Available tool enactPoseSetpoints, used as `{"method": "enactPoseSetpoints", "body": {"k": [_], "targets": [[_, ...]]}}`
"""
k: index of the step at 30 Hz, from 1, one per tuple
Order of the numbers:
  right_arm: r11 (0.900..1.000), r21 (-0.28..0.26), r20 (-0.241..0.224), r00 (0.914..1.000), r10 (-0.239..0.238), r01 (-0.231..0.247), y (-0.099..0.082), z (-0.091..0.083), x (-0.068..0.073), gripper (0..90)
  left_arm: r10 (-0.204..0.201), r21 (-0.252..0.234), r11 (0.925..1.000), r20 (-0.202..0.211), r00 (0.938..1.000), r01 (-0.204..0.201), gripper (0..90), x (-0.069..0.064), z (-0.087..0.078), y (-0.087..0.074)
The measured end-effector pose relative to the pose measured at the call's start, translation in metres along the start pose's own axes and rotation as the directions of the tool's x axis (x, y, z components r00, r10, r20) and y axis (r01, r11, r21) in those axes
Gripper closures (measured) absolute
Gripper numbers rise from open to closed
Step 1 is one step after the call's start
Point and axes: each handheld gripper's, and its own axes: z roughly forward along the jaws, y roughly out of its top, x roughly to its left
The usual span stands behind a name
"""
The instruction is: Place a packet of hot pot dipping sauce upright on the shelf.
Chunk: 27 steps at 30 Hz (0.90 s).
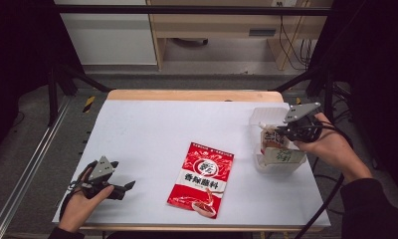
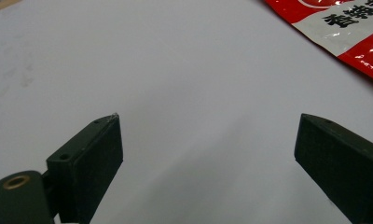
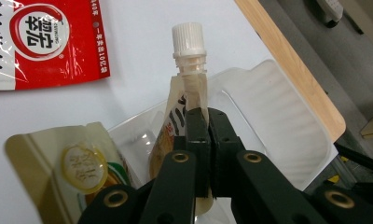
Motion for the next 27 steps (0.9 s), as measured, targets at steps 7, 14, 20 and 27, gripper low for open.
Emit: {"method": "enactPoseSetpoints", "body": {"k": [7, 14, 20, 27], "targets": [[0.9993, 0.012, -0.008, 0.9993, 0.036, -0.036, -0.004, 0.003, 0.001, 87.0, 0.007, 0.004, 1.0, 0.007, 1.0, -0.007, 7.7, -0.002, 0.001, 0.0], [0.9969, -0.025, 0.01, 0.9971, 0.075, -0.075, -0.003, -0.004, -0.002, 72.8, 0.007, 0.006, 1.0, 0.006, 1.0, -0.007, 7.7, -0.002, 0.001, 0.0], [0.9953, -0.052, 0.018, 0.9964, 0.082, -0.081, 0.002, -0.011, 0.003, 65.3, 0.009, 0.005, 0.9999, 0.008, 0.9999, -0.009, 7.7, -0.002, 0.002, 0.0], [0.9952, -0.073, 0.05, 0.9964, 0.068, -0.064, 0.018, -0.025, 0.012, 54.7, 0.009, 0.003, 1.0, 0.005, 0.9999, -0.009, 7.7, -0.002, 0.001, 0.001]]}}
